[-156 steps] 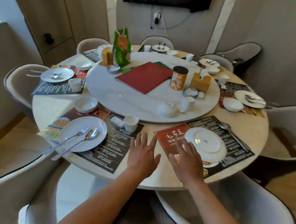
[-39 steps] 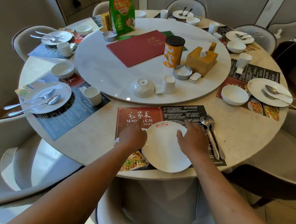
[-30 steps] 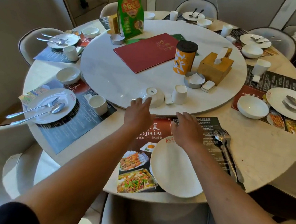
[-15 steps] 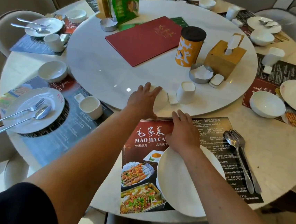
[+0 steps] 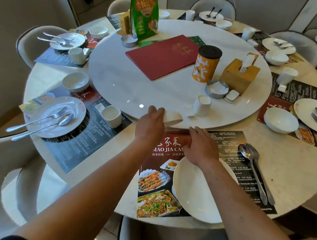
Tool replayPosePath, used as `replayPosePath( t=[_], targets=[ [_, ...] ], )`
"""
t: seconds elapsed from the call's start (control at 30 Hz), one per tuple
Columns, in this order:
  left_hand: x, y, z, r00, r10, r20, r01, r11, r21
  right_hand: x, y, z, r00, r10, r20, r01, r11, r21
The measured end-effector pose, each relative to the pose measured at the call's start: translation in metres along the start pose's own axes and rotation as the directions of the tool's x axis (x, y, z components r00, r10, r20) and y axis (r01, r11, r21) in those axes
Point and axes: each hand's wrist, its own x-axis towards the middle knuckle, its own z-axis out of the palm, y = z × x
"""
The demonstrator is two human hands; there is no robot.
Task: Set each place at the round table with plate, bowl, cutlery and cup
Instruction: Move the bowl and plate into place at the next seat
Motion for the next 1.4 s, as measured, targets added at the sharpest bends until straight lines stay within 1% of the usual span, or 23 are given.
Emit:
replayPosePath(
  t=[0.03,0.1,0.13,0.17,0.23,0.3,0.37,0.5,0.57,0.73,0.8,0.87,1.03,1.2,1.23,1.3,1.33,1.4],
  targets=[
    [-0.005,0.0,-0.002,0.996,-0.09,0.006,0.09,0.992,-0.091,-0.005,0.0,0.002,1.0,-0.002,-0.008,0.002,1.0,0.005],
    [-0.017,-0.005,-0.002,0.959,-0.264,0.103,0.282,0.923,-0.26,-0.014,-0.001,0.006,1.0,-0.001,-0.008,0.001,1.0,0.014],
    [-0.023,-0.008,0.0,0.921,-0.35,0.172,0.389,0.851,-0.352,-0.018,-0.001,0.008,1.0,-0.002,-0.004,0.002,1.0,0.014],
    [-0.028,-0.011,0.002,0.869,-0.428,0.248,0.494,0.752,-0.436,-0.02,-0.001,0.01,1.0,-0.004,0.002,0.004,1.0,0.011],
    [-0.04,-0.017,0.005,0.764,-0.522,0.379,0.643,0.565,-0.518,-0.023,0.0,0.011,1.0,-0.012,0.007,0.012,1.0,0.007],
    [-0.048,-0.02,0.008,0.686,-0.565,0.458,0.723,0.46,-0.515,-0.023,0.0,0.011,1.0,-0.015,0.01,0.015,1.0,0.011],
    [-0.053,-0.023,0.012,0.64,-0.584,0.5,0.764,0.41,-0.498,-0.024,-0.001,0.011,1.0,-0.015,0.015,0.015,1.0,0.019],
    [-0.051,-0.029,0.021,0.622,-0.584,0.522,0.777,0.376,-0.505,-0.023,0.0,0.011,1.0,-0.015,0.026,0.015,1.0,0.021],
    [-0.049,-0.03,0.022,0.631,-0.579,0.516,0.771,0.396,-0.499,-0.022,0.001,0.011,0.999,-0.019,0.028,0.018,1.0,0.014],
    [-0.045,-0.034,0.022,0.687,-0.583,0.434,0.726,0.568,-0.387,-0.015,-0.001,0.011,1.0,-0.016,0.025,0.016,1.0,0.005],
    [-0.046,-0.035,0.021,0.701,-0.582,0.412,0.712,0.614,-0.342,-0.011,-0.003,0.012,1.0,-0.021,0.013,0.021,1.0,0.005],
    [-0.046,-0.035,0.02,0.703,-0.579,0.413,0.706,0.634,-0.314,-0.01,-0.005,0.013,1.0,-0.022,0.012,0.022,1.0,0.007],
    [-0.048,-0.035,0.02,0.696,-0.557,0.453,0.706,0.647,-0.29,-0.012,-0.01,0.015,0.999,-0.026,0.036,0.026,1.0,0.007],
    [-0.054,-0.035,0.017,0.743,-0.532,0.407,0.663,0.668,-0.338,-0.018,-0.01,0.014,0.999,-0.039,0.025,0.039,0.999,-0.002],
    [-0.056,-0.034,0.015,0.757,-0.527,0.388,0.647,0.689,-0.327,-0.02,-0.009,0.013,0.999,-0.041,0.016,0.041,0.999,0.001],
    [-0.063,-0.029,0.01,0.814,-0.495,0.303,0.568,0.788,-0.239,-0.024,-0.007,0.011,0.999,-0.038,-0.006,0.038,0.999,0.018],
    [-0.068,-0.026,0.009,0.854,-0.46,0.244,0.506,0.844,-0.177,-0.027,-0.006,0.01,0.999,-0.034,-0.021,0.034,0.999,0.033],
    [-0.078,-0.017,0.009,0.927,-0.351,0.134,0.364,0.927,-0.086,-0.037,-0.001,0.007,0.997,-0.025,-0.079,0.03,0.998,0.057]
  ],
)
